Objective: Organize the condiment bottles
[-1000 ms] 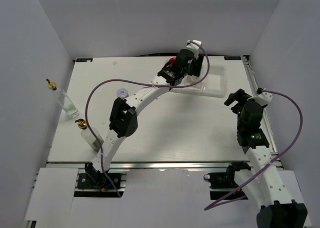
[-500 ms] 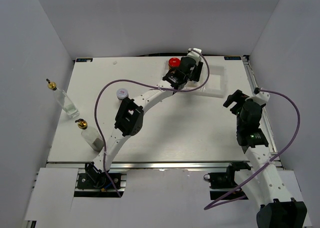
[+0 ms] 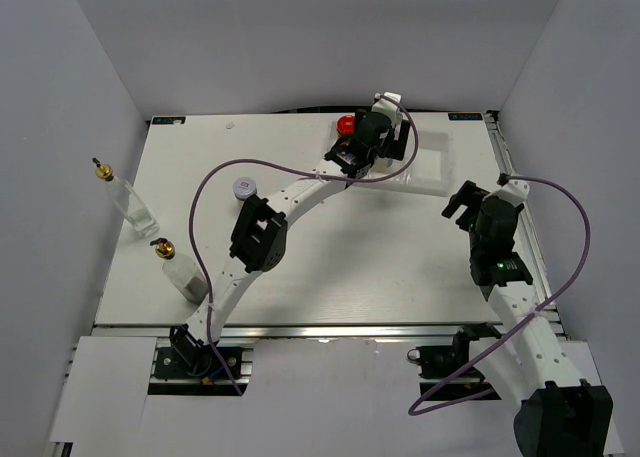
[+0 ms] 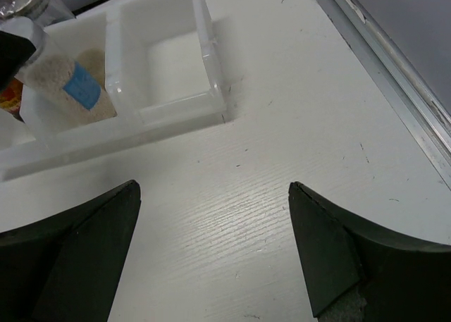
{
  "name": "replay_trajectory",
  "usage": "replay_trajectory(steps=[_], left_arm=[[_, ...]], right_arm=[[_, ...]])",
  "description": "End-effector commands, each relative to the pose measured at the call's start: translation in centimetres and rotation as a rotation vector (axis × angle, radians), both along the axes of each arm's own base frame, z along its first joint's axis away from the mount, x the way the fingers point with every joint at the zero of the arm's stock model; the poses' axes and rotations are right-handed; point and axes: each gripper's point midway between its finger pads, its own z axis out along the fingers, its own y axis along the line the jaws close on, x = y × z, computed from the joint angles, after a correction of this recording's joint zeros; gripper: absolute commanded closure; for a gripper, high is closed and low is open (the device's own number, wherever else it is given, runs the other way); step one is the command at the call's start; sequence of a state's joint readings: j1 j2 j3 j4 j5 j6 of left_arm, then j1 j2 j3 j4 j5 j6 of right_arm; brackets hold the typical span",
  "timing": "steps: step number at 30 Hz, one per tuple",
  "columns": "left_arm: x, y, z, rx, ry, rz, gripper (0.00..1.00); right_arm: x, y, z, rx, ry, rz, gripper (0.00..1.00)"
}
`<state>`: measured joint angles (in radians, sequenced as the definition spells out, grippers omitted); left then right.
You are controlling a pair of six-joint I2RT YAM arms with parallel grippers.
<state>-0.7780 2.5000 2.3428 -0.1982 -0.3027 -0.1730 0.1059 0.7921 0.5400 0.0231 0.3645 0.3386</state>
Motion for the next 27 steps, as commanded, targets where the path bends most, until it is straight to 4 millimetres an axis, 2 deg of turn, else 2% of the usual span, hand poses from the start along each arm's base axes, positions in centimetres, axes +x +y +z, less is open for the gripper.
replay_trajectory(steps=[1, 7, 10, 11, 12, 14, 15, 16, 17, 18, 19, 21, 22, 24, 25, 27], left_arm=[[0.4, 0.0, 5.0, -0.075, -0.073, 0.007, 0.02], [-0.4, 0.4, 6.4, -0.095, -0.058, 0.005, 0.02], [-1.2, 0.9, 8.9, -0.114, -0.068, -0.004, 0.02], [-1.4, 1.2, 9.9, -0.118, -0.072, -0.003, 0.02], [-2.2, 2.0, 11.7, -0.12, -0.075, 0.0, 0.02], [-3.3, 3.1, 12.9, -0.106, -0.053, 0.002, 0.02], [-4.7, 4.2, 14.1, -0.105, -0.05, -0.002, 0.02], [-5.3, 5.1, 14.2, -0.093, -0.04, 0.004, 0.02], [-6.2, 6.1, 11.5, -0.039, 0.008, 0.01, 0.02], [-6.9, 7.1, 11.6, -0.025, 0.011, 0.024, 0.02], [-7.8, 9.5, 14.0, -0.042, -0.016, 0.091, 0.02], [-9.0, 12.3, 13.1, -0.01, 0.011, 0.173, 0.02], [-10.4, 14.5, 11.9, 0.021, 0.032, 0.212, 0.02], [-11.2, 17.9, 10.4, 0.047, 0.045, 0.33, 0.02], [-11.8, 20.2, 8.9, 0.06, 0.077, 0.379, 0.02], [-11.7, 22.6, 7.3, 0.055, 0.124, 0.43, 0.02]], right_arm=[[0.6, 0.1, 1.5, -0.013, -0.027, 0.017, 0.11], [0.6, 0.5, 1.7, -0.016, -0.033, 0.043, 0.11], [0.7, 1.6, 2.0, -0.025, -0.047, 0.112, 0.11], [0.8, 2.6, 2.2, -0.015, -0.057, 0.171, 0.11], [1.0, 3.2, 2.0, -0.027, -0.054, 0.21, 0.11], [1.1, 5.0, 2.2, -0.018, -0.059, 0.322, 0.11], [1.2, 5.5, 2.2, -0.024, -0.058, 0.35, 0.11], [1.1, 6.2, 2.3, -0.022, -0.062, 0.396, 0.11], [1.1, 6.5, 2.4, -0.023, -0.071, 0.413, 0.1], [1.0, 6.6, 2.3, -0.027, -0.073, 0.42, 0.11], [1.0, 6.7, 2.3, -0.039, -0.074, 0.433, 0.11], [1.0, 6.6, 2.3, -0.043, -0.067, 0.431, 0.1], [1.0, 6.6, 2.3, -0.044, -0.063, 0.435, 0.11], [1.0, 6.6, 2.3, -0.045, -0.06, 0.435, 0.1], [1.1, 6.6, 2.3, -0.045, -0.063, 0.432, 0.11], [1.1, 6.6, 2.3, -0.044, -0.061, 0.428, 0.11]])
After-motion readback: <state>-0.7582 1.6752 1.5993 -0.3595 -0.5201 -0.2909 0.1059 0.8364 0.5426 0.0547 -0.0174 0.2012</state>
